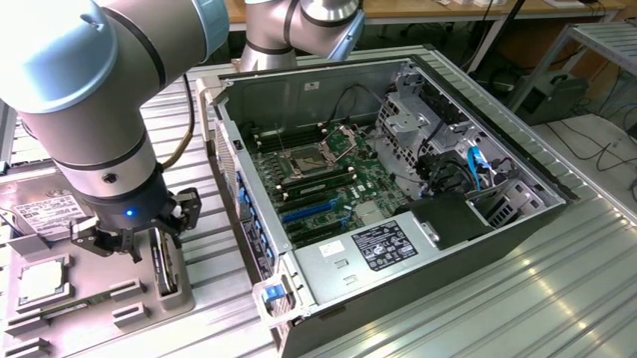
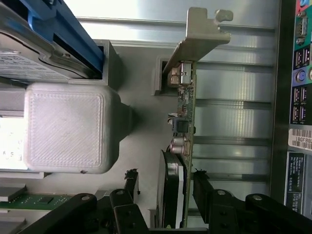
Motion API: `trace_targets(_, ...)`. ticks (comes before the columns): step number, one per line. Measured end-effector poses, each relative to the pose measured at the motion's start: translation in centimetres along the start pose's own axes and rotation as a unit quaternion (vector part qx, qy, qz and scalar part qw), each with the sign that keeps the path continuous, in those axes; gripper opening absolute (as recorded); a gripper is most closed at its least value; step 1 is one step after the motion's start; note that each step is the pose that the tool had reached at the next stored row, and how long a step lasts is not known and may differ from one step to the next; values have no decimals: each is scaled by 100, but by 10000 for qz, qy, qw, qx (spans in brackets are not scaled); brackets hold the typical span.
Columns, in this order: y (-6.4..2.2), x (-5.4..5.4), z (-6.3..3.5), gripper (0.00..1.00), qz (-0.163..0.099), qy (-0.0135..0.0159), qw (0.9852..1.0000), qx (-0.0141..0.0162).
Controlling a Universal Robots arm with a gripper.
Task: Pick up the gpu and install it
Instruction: 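Pick up the gpu and move the gpu toward the slot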
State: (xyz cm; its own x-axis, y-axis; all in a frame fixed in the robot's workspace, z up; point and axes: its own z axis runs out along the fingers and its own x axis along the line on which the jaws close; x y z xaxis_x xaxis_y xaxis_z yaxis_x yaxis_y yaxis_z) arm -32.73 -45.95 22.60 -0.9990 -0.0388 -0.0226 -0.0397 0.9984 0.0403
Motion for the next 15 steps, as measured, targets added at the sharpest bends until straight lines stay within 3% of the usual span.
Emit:
trace_targets(5,0,0,1,57,0,0,10000,1)
trace_targets(9,0,0,3,42,0,-1,10000,1)
trace_targets(15,0,0,3,40,0,-1,10000,1)
